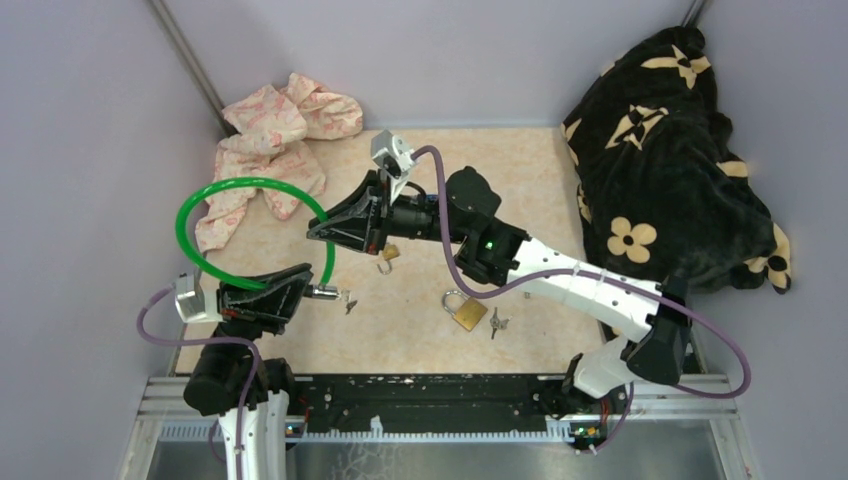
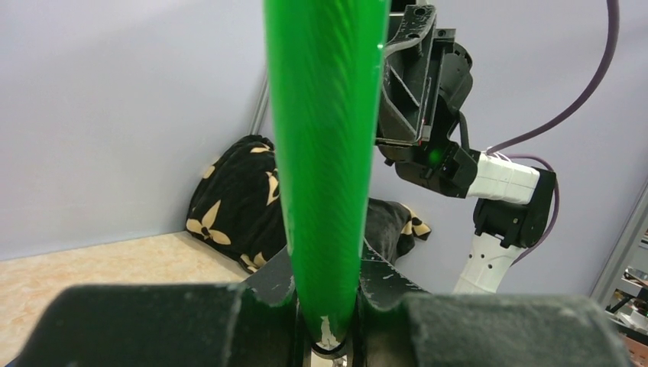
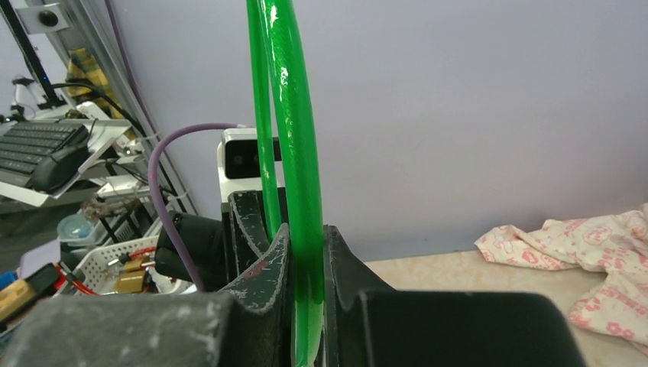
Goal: Lock with the key
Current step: Lock the lock.
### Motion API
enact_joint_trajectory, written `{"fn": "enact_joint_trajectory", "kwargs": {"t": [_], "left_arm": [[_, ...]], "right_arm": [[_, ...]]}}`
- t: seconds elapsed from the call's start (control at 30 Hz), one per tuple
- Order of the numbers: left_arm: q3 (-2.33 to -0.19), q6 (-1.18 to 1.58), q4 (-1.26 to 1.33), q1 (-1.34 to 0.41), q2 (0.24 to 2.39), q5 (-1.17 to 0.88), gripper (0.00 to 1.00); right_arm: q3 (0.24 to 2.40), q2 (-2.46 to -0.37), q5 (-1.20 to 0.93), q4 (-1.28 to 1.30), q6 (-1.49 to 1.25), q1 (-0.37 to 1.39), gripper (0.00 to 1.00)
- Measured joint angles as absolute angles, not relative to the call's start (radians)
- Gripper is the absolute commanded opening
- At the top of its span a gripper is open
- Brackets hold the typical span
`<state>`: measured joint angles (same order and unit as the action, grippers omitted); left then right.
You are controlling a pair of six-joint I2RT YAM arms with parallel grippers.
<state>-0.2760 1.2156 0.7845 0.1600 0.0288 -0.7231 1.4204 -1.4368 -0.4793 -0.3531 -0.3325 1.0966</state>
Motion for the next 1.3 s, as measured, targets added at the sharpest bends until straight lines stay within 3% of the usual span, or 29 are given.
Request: {"fn": "enact_joint_trajectory", "kwargs": {"t": [0.17,0.33,0.4,0.43,0.57,0.63,0.7,0.93,0.97,1.3], "left_arm": [[-0.276,1.215,0.784,0.16,0.029,-0.725,0.0],[-0.276,1.215,0.785,0.16,0.029,-0.725,0.0],[-0.276,1.213,0.786,0.16,0.029,-0.73,0.0],[-0.276,1.212,0.786,0.16,0.029,-0.734,0.0],[-0.276,1.211,0.786,0.16,0.029,-0.734,0.0],[-0.276,1.211,0.786,0.16,0.029,-0.735,0.0],[-0.276,1.211,0.786,0.16,0.029,-0.735,0.0],[-0.276,1.211,0.786,0.16,0.029,-0.735,0.0],[-0.276,1.211,0.787,0.16,0.029,-0.735,0.0],[-0.276,1.21,0.787,0.16,0.028,-0.724,0.0]], "right_arm": [[1.379,-1.451,-0.498,-0.45,-0.394,1.088,0.04],[1.348,-1.45,-0.532,-0.491,-0.427,1.084,0.54],[1.32,-1.45,-0.553,-0.471,-0.427,1.093,0.9],[1.306,-1.45,-0.559,-0.454,-0.419,1.098,0.97],[1.272,-1.441,-0.551,-0.371,-0.384,1.102,0.98],[1.261,-1.423,-0.541,-0.339,-0.363,1.101,0.93],[1.25,-1.393,-0.527,-0.317,-0.341,1.097,0.78],[1.25,-1.314,-0.499,-0.317,-0.291,1.097,0.04],[1.25,-1.314,-0.499,-0.321,-0.292,1.097,0.0],[1.258,-1.395,-0.555,-0.45,-0.324,1.091,0.0]]}}
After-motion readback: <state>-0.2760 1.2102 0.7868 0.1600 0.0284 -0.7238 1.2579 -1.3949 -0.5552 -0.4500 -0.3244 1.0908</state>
